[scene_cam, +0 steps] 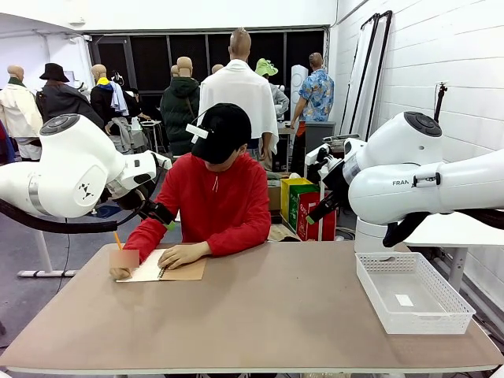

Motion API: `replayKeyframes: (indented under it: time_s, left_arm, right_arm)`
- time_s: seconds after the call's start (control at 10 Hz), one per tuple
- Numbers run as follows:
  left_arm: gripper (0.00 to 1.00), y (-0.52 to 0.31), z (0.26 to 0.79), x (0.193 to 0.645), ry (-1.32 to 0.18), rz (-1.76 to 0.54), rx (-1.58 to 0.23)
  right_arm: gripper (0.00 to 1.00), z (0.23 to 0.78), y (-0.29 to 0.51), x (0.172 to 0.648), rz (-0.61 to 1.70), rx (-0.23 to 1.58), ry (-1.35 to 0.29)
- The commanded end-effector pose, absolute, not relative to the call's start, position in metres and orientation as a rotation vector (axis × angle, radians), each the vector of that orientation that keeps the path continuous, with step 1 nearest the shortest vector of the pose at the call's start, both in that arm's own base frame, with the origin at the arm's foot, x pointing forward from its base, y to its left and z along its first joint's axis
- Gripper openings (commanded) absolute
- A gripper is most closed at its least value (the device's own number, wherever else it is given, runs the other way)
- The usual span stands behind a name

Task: Sort the paper based on its condition.
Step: If a person hands you a paper, place it in the Organizing basket , and if it's crumpled, put it in the Trash can.

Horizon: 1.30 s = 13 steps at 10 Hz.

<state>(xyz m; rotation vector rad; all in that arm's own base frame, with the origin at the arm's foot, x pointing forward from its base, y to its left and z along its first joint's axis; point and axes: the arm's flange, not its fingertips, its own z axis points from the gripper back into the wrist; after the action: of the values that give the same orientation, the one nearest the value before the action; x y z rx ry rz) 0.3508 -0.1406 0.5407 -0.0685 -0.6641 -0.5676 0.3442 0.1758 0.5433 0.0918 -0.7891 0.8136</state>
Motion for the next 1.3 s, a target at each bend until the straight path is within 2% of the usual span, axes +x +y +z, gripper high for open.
replayKeyframes:
  time_s: [0.0,1.2]
  left_arm:
    - [1.00,-0.1402,0.5414,0.3509,-0.670,-0.566,-0.069]
    - [1.00,-0.1402,0.5414,0.3509,-0.670,-0.566,-0.069]
  right_arm:
    - [1.00,0.5426,0.1752,0.3449,0.813,0.103,-0.787]
    - [1.00,0.5426,0.1752,0.3449,0.813,0.103,-0.787]
